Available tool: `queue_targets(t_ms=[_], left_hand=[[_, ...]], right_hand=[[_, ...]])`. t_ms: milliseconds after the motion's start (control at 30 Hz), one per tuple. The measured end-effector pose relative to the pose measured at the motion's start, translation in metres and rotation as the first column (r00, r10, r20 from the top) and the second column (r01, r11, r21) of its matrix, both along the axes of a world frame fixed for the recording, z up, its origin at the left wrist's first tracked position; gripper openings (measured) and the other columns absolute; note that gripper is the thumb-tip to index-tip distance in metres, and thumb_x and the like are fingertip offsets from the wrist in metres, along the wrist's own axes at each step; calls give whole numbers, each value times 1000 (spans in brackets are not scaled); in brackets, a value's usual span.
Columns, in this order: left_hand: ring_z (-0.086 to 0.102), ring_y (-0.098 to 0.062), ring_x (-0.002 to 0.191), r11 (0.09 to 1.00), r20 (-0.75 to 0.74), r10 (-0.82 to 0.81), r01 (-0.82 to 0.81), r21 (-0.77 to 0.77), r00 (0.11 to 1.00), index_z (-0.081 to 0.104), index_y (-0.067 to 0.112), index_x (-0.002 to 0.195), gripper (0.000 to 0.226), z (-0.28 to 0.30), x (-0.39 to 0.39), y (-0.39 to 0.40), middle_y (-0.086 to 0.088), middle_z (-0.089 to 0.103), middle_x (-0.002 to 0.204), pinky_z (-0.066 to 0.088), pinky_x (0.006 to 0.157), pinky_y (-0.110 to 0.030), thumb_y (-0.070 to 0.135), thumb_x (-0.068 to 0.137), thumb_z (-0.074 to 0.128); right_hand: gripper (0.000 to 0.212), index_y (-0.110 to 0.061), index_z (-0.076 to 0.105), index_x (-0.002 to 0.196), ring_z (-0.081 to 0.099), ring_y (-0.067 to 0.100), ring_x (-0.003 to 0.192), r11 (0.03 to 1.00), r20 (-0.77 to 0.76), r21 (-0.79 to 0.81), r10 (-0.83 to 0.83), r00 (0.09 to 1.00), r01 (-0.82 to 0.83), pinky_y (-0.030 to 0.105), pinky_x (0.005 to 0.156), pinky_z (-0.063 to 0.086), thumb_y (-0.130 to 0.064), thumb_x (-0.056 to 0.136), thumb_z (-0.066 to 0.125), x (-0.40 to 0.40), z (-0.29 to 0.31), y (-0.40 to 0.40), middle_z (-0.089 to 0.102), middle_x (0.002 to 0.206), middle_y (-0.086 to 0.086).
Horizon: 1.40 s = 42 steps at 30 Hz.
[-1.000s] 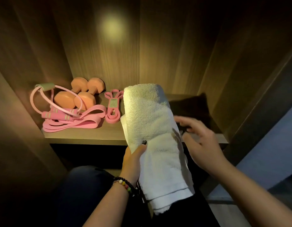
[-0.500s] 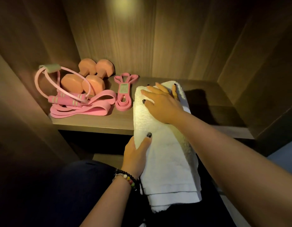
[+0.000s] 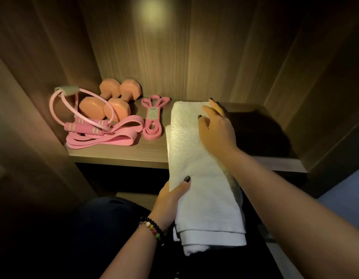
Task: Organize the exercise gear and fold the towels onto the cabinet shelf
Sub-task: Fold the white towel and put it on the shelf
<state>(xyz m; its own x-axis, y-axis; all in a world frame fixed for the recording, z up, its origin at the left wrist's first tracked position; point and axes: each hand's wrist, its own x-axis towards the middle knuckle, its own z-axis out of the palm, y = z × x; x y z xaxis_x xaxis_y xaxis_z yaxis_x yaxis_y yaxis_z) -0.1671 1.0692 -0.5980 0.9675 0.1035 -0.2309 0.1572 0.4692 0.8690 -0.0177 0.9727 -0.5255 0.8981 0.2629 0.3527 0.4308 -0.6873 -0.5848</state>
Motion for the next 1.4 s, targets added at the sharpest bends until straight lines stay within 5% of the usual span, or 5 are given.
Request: queue_targets(t_ms=[233, 400, 667, 967, 1400], left_hand=[[70, -26, 97, 990, 36, 123, -125, 62, 992, 65, 9, 112, 35, 4, -3, -15, -11, 73, 106, 59, 76, -34, 19, 80, 72], [72, -21, 90, 962, 92, 148, -165, 219, 985, 68, 10, 105, 20, 23, -2, -36, -6, 75, 98, 57, 68, -28, 20, 89, 62], [72, -21, 90, 955, -16, 1, 3, 296, 1000, 71, 11, 104, 27, 56, 56, -79, -5, 76, 96, 59, 76, -31, 32, 92, 60], [70, -36, 88, 900, -155, 65, 9, 435, 986, 72, -1, 89, 45, 52, 145, -105, -18, 74, 91, 54, 75, -40, 43, 77, 76], [66, -23, 91, 988, -146, 96, -77, 130, 985, 66, -2, 108, 38, 28, 248, -151, -14, 70, 104, 53, 70, -28, 30, 87, 69]], right_hand=[[80, -64, -13, 137, 39, 12, 125, 983, -420, 179, 48, 906, 30, 33, 97, 44, -64, 85, 48, -128, -46, -73, 13, 151, -18], [92, -52, 7, 146, 44, 7, 111, 945, -502, 293, 23, 864, 145, 16, 76, 39, -78, 70, 51, -138, -41, -103, 31, 140, -6], [84, -43, 6, 150, 46, 18, 121, 987, -440, 78, -90, 894, 138, 37, 96, 44, -77, 80, 36, -89, 2, -151, 32, 147, -4], [53, -24, 13, 152, 15, 25, 144, 928, -242, -356, -206, 948, 111, 32, 110, 25, -21, 101, 29, -44, 30, -153, 1, 160, -2], [37, -19, 65, 80, 63, 24, 97, 843, 18, -476, -277, 961, 252, 40, 100, 35, -30, 96, 33, 40, 8, -162, 67, 88, 3]])
